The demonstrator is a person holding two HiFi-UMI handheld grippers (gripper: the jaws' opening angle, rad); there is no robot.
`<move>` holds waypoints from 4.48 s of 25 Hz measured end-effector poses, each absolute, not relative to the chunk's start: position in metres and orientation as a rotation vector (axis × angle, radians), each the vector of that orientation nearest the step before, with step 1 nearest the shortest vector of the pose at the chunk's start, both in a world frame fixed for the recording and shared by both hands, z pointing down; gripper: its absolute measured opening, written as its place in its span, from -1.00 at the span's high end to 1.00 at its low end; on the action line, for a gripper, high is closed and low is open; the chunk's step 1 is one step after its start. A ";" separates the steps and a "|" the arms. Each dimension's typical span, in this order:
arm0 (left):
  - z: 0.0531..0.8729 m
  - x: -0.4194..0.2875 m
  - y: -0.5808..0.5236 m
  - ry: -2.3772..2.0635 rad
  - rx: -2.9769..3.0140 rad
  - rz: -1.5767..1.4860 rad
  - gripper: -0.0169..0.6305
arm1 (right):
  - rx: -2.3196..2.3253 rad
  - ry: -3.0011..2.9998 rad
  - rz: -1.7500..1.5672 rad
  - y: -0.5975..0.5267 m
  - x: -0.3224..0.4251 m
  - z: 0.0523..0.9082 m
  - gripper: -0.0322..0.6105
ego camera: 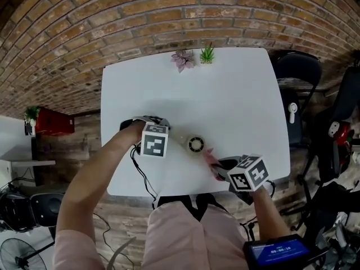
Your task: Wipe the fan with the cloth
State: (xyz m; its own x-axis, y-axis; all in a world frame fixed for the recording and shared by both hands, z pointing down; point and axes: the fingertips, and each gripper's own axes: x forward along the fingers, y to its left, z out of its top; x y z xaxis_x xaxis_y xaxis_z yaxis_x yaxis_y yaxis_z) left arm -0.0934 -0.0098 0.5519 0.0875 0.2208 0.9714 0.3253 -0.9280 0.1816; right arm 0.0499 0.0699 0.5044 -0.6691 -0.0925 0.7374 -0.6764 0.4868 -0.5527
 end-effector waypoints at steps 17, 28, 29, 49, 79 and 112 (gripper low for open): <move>0.536 -0.054 0.084 -0.913 -2.392 -1.968 -0.34 | 0.763 -2.033 1.041 0.048 0.073 0.516 0.79; 0.526 -0.022 0.103 -0.979 -2.536 -1.873 -0.34 | 0.748 -2.030 0.962 0.005 0.064 0.518 0.79; 0.525 -0.018 0.104 -0.985 -2.549 -1.852 -0.34 | 0.739 -2.030 0.947 0.000 0.062 0.518 0.79; 0.470 -0.013 0.017 -0.449 -2.794 -1.545 -0.34 | 0.642 -2.031 0.803 -0.035 0.047 0.517 0.78; 0.530 -0.004 -0.053 -0.365 -2.380 -1.608 -0.20 | 0.543 -2.011 0.623 -0.031 0.066 0.536 0.65; 0.535 -0.003 -0.053 -0.426 -2.333 -1.631 -0.19 | -0.115 -2.004 -0.155 -0.028 0.013 0.536 0.80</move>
State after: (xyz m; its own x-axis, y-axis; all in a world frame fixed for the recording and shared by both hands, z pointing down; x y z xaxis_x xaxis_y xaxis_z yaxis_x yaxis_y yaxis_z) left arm -0.0026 -0.0528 0.5345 0.3259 0.0879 0.9413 0.3833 -0.9225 -0.0465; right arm 0.0130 -0.0284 0.5361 -0.4235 0.0115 0.9058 0.1510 0.9868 0.0581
